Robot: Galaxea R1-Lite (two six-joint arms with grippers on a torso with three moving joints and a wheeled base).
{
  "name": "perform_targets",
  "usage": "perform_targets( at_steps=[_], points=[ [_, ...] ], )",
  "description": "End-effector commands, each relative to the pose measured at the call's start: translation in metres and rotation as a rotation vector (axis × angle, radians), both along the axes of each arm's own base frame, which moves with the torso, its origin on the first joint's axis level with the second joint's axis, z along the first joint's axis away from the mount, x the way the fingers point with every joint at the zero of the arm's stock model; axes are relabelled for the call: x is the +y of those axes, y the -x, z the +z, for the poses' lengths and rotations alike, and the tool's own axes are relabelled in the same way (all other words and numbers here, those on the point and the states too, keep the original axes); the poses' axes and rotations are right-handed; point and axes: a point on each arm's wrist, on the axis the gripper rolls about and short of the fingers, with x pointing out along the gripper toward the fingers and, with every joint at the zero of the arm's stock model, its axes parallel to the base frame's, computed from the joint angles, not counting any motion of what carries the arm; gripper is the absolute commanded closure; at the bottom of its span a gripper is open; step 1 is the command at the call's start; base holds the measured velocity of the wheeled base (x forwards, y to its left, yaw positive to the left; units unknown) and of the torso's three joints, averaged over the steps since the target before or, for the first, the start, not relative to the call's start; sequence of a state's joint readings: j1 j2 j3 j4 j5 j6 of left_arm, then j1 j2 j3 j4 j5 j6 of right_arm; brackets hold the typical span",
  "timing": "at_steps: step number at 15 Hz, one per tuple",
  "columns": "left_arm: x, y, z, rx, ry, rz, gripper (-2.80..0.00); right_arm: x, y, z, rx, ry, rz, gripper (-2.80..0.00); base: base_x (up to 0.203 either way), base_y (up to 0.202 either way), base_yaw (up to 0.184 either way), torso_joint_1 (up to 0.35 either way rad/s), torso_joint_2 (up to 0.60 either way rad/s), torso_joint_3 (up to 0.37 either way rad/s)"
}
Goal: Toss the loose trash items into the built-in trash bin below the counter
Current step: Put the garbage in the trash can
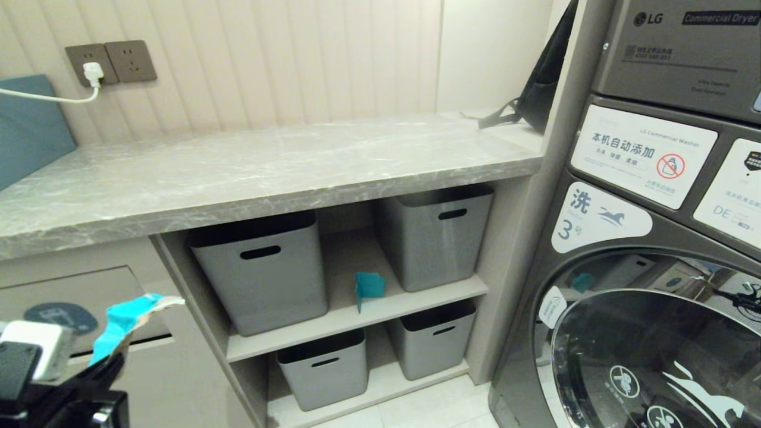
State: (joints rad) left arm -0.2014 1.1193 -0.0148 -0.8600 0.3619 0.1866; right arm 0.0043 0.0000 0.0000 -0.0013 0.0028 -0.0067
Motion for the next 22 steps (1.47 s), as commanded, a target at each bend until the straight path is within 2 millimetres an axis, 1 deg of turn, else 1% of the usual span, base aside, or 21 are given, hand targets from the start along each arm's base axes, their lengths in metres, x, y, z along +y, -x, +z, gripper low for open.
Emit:
perform_targets(
  at_steps=[1, 4, 6, 9, 11, 12, 18, 20, 22],
  points=[
    [0.014, 0.028, 0.009, -0.087, 0.048, -0.11, 0.0, 0.0, 0.0, 0.0, -0.002, 0.0, 0.001, 0.0, 0.0, 0.0, 0.0, 0.0, 0.0, 0.0],
    [0.015, 0.049, 0.008, -0.104, 0.063, -0.191, 0.0, 0.0, 0.0, 0.0, -0.001, 0.001, 0.001, 0.0, 0.0, 0.0, 0.0, 0.0, 0.0, 0.0],
    [0.014, 0.067, 0.004, -0.137, 0.063, -0.213, 0.0, 0.0, 0.0, 0.0, -0.001, 0.001, 0.001, 0.0, 0.0, 0.0, 0.0, 0.0, 0.0, 0.0],
    [0.012, 0.098, -0.013, -0.154, 0.065, -0.235, 0.0, 0.0, 0.0, 0.0, -0.002, 0.001, 0.001, 0.0, 0.0, 0.0, 0.0, 0.0, 0.0, 0.0],
    [0.011, 0.109, -0.025, -0.141, 0.07, -0.234, 0.0, 0.0, 0.0, 0.0, -0.002, 0.0, 0.001, 0.0, 0.0, 0.0, 0.0, 0.0, 0.0, 0.0],
    [0.01, 0.11, -0.029, -0.111, 0.078, -0.236, 0.0, 0.0, 0.0, 0.0, -0.002, -0.001, 0.001, 0.0, 0.0, 0.0, 0.0, 0.0, 0.0, 0.0],
    [0.011, 0.11, -0.028, -0.117, 0.085, -0.241, 0.0, 0.0, 0.0, 0.0, -0.002, -0.001, 0.001, 0.0, 0.0, 0.0, 0.0, 0.0, 0.0, 0.0],
    [0.012, 0.104, -0.024, -0.103, 0.09, -0.232, 0.0, 0.0, 0.0, 0.0, -0.002, 0.001, 0.002, 0.0, 0.0, 0.0, 0.0, 0.0, 0.0, 0.0],
    [0.011, 0.109, -0.024, -0.142, 0.08, -0.255, 0.0, 0.0, 0.0, 0.0, 0.0, -0.001, 0.001, 0.0, 0.0, 0.0, 0.0, 0.0, 0.0, 0.0]
  ],
)
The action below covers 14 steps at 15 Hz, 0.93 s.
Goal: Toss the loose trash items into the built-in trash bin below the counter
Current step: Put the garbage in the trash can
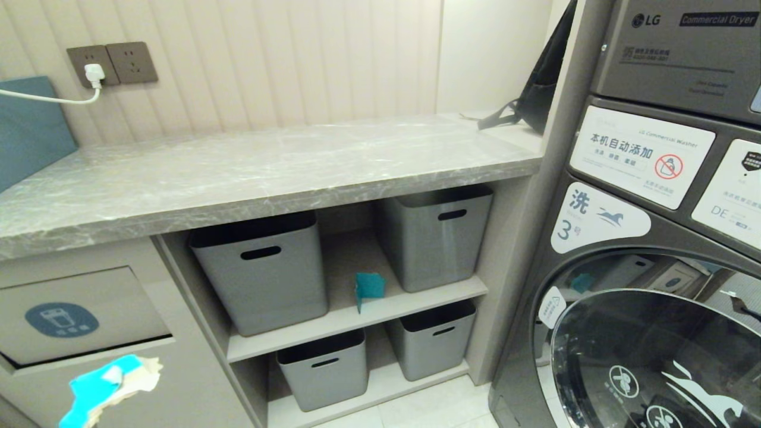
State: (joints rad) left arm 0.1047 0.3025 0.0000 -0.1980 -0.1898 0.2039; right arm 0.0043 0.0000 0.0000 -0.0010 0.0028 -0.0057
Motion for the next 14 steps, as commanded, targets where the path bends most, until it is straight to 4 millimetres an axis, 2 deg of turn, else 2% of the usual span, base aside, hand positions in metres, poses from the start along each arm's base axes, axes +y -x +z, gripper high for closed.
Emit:
perform_targets(
  at_steps=[1, 3, 5, 10, 14],
  points=[
    [-0.001, 0.002, 0.0, -0.023, -0.006, -0.028, 0.0, 0.0, 0.0, 0.0, -0.002, 0.0, 0.001, 0.0, 0.0, 0.0, 0.0, 0.0, 0.0, 0.0],
    [-0.001, 0.002, 0.006, -0.069, 0.001, -0.026, 0.0, 0.0, 0.0, 0.0, -0.001, 0.0, 0.001, 0.0, 0.0, 0.0, 0.0, 0.0, 0.0, 0.0],
    [-0.001, 0.004, 0.002, -0.05, 0.043, -0.072, 0.0, 0.0, 0.0, 0.0, -0.002, 0.0, 0.002, 0.0, 0.0, 0.0, 0.0, 0.0, 0.0, 0.0],
    [0.0, 0.031, -0.009, -0.215, 0.089, -0.103, 0.0, 0.0, 0.0, 0.0, -0.002, -0.001, 0.001, 0.0, 0.0, 0.0, 0.0, 0.0, 0.0, 0.0],
    [0.004, 0.028, -0.021, -0.12, 0.102, 0.078, 0.0, 0.0, 0.0, 0.0, 0.0, 0.0, 0.001, 0.0, 0.0, 0.0, 0.0, 0.0, 0.0, 0.0]
  ],
)
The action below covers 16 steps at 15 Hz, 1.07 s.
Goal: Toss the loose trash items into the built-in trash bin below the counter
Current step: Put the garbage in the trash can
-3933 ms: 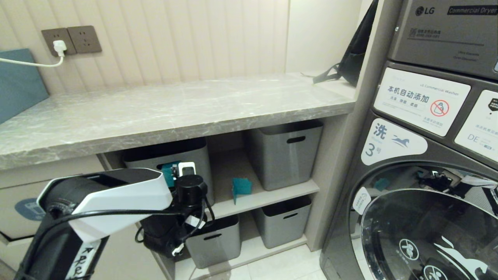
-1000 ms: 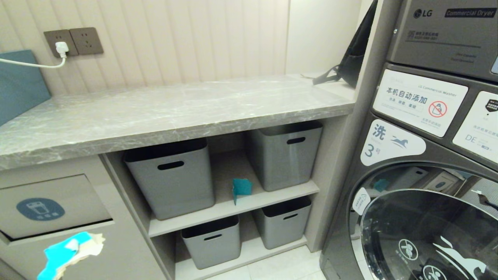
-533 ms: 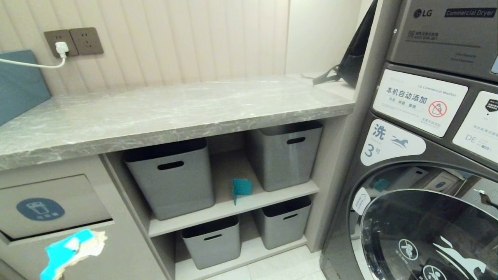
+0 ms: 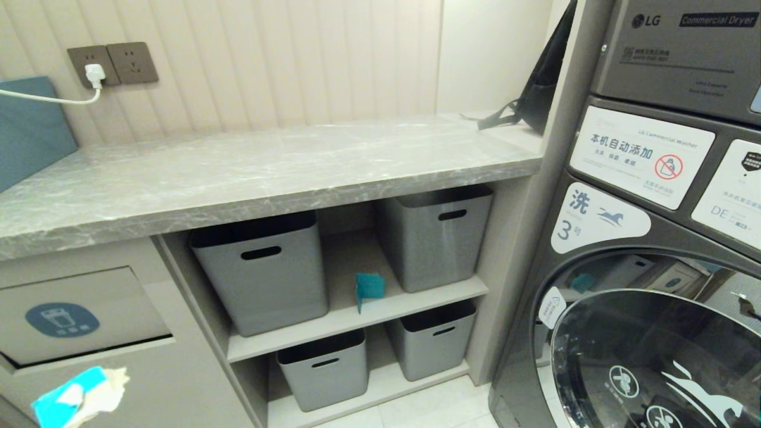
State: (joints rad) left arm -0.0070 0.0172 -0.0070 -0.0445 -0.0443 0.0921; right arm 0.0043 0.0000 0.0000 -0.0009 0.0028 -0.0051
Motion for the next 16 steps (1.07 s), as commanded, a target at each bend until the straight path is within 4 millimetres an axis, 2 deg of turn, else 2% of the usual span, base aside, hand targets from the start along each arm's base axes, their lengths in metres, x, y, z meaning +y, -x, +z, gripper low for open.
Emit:
perform_targets(
  at_steps=[1, 4, 11, 16],
  points=[
    [0.0009, 0.0007, -0.0048, 0.014, 0.004, 0.039, 0.0, 0.0, 0.0001, 0.0, -0.002, 0.001, 0.002, 0.0, 0.0, 0.0, 0.0, 0.0, 0.0, 0.0],
    [0.0011, 0.0007, -0.0067, 0.034, 0.055, 0.046, 0.0, 0.0, 0.0001, 0.0, -0.002, 0.001, 0.001, 0.0, 0.0, 0.0, 0.0, 0.0, 0.0, 0.0],
    [0.0011, 0.0007, -0.0069, 0.036, 0.053, 0.046, 0.0, 0.0, 0.0001, 0.0, -0.002, 0.001, 0.002, 0.0, 0.0, 0.0, 0.0, -0.006, 0.01, 0.009],
    [0.0011, 0.0007, -0.0071, 0.037, 0.042, 0.045, 0.0, 0.0, 0.0001, 0.0, -0.002, 0.004, 0.003, 0.0, 0.0, 0.0, 0.0, -0.13, 0.38, 0.243]
  ],
)
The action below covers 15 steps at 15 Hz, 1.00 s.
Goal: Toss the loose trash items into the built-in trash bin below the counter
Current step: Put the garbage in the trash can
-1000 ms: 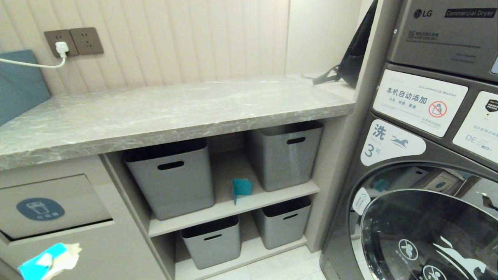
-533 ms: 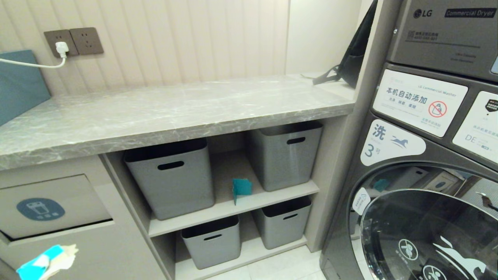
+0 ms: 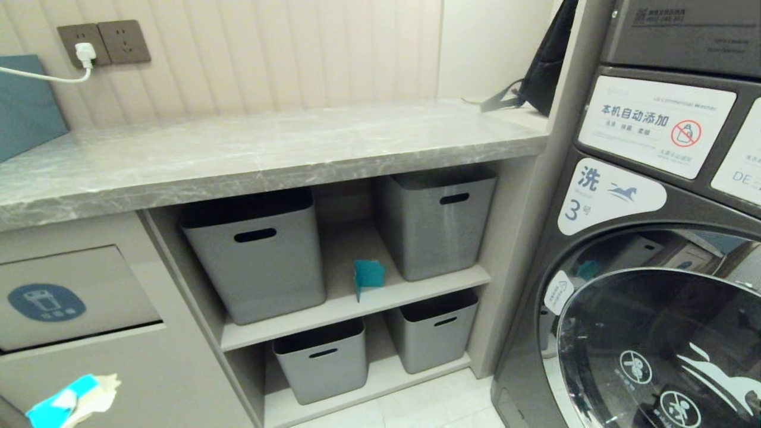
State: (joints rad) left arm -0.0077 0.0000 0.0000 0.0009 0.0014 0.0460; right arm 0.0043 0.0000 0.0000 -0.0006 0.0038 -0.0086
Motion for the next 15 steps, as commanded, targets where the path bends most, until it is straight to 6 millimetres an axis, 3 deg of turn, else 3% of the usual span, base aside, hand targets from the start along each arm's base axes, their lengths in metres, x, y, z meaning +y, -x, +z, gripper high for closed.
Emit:
perform_targets(
  at_steps=[1, 5, 15],
  points=[
    [0.0, 0.0, -0.0001, 0.001, -0.006, -0.001, 0.0, 0.0, 0.0001, 0.0001, -0.003, 0.0, 0.001, 0.0, 0.0, 0.0, 0.0, -0.143, 0.45, 0.31],
    [-0.0001, 0.0, -0.0005, 0.005, -0.046, -0.006, 0.0, -0.0001, 0.0001, 0.0001, -0.002, -0.003, 0.001, 0.0, 0.0, 0.0, 0.0, -0.094, 0.34, 0.244],
    [-0.0001, 0.0, -0.0005, 0.005, -0.048, -0.007, 0.0, 0.0, 0.0, 0.0001, -0.001, -0.003, 0.0, 0.0, 0.0, 0.0, 0.0, -0.005, 0.02, 0.014]
  ],
)
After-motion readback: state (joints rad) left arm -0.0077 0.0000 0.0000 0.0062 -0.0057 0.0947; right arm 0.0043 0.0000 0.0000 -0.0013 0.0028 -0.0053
